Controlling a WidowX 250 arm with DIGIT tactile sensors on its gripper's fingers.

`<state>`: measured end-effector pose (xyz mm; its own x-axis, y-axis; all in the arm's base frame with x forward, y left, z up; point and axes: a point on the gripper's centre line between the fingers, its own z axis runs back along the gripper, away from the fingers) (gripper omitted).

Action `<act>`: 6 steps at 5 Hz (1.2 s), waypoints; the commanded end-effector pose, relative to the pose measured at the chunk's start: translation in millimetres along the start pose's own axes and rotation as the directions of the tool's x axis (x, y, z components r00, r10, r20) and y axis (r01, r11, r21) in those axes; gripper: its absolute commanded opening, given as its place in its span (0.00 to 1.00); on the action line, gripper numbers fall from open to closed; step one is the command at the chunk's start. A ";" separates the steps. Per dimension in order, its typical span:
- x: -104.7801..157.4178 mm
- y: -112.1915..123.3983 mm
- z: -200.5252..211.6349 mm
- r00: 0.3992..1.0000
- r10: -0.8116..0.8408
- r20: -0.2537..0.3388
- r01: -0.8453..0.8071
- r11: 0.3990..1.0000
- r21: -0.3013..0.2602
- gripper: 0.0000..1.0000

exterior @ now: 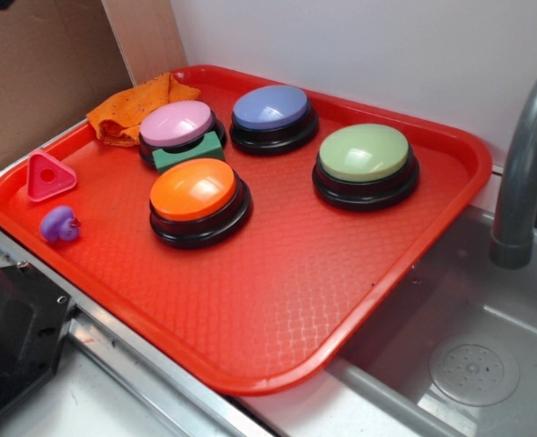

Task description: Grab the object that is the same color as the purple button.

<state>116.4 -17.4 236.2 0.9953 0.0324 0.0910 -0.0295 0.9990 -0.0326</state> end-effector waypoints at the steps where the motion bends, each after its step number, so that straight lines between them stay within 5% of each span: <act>1: 0.0 0.0 0.0 1.000 0.000 0.000 0.000 1.000 0.000 1.00; 4: -4.0 56.2 -44.4 0.997 -0.071 -0.030 0.072 0.997 0.020 1.00; 5: -5.0 74.6 -69.8 0.999 -0.038 -0.016 0.040 0.996 0.085 1.00; 6: -3.8 91.6 -115.9 0.990 -0.122 -0.070 0.123 0.992 0.019 1.00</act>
<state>117.8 68.4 110.1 0.9965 -0.0838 -0.0067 0.0838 0.9965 -0.0065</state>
